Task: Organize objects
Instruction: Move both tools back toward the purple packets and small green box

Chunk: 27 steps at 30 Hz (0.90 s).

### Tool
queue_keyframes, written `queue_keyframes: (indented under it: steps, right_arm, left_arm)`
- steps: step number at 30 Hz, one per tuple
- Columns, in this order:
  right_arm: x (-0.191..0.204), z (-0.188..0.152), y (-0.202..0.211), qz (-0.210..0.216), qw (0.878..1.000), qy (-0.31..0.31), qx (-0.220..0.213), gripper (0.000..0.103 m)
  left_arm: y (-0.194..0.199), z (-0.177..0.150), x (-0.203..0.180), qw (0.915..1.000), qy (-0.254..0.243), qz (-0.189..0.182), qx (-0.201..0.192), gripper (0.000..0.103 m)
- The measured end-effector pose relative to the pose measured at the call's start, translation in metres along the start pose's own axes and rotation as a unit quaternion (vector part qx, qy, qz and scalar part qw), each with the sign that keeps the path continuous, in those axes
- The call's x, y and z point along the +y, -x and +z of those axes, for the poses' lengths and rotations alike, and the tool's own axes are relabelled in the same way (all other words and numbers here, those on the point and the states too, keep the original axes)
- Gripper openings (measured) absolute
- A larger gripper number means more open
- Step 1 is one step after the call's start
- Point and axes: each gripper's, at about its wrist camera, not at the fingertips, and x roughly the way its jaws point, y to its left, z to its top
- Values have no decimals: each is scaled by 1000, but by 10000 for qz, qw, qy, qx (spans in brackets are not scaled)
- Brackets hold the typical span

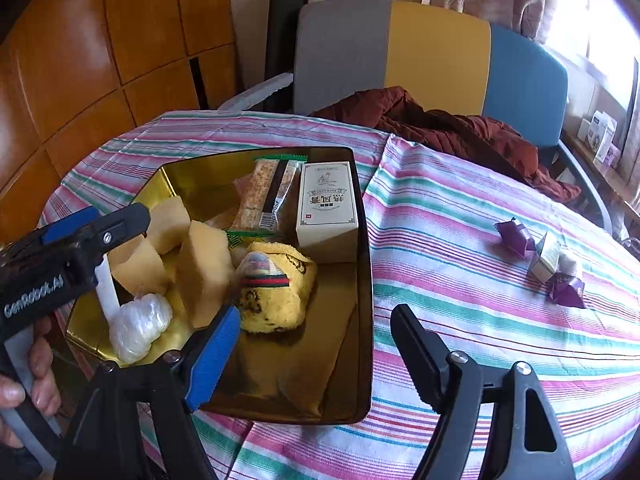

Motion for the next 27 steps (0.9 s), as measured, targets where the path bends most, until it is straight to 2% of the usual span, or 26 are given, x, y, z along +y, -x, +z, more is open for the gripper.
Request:
queue_keyframes:
  steps: [6, 17, 27]
  right_arm:
    - [-5, -3, 11, -112, 9998, -73, -116, 80]
    - [-32, -7, 23, -406, 9984, -341, -178, 80]
    - [-84, -11, 28, -822, 9942, -686, -53, 80]
  left_arm:
    - [13, -7, -8, 9997, -215, 74, -130, 80]
    - [24, -12, -25, 9989, -441, -37, -124, 81]
    - [26, -15, -46, 9974, -702, -111, -103, 82]
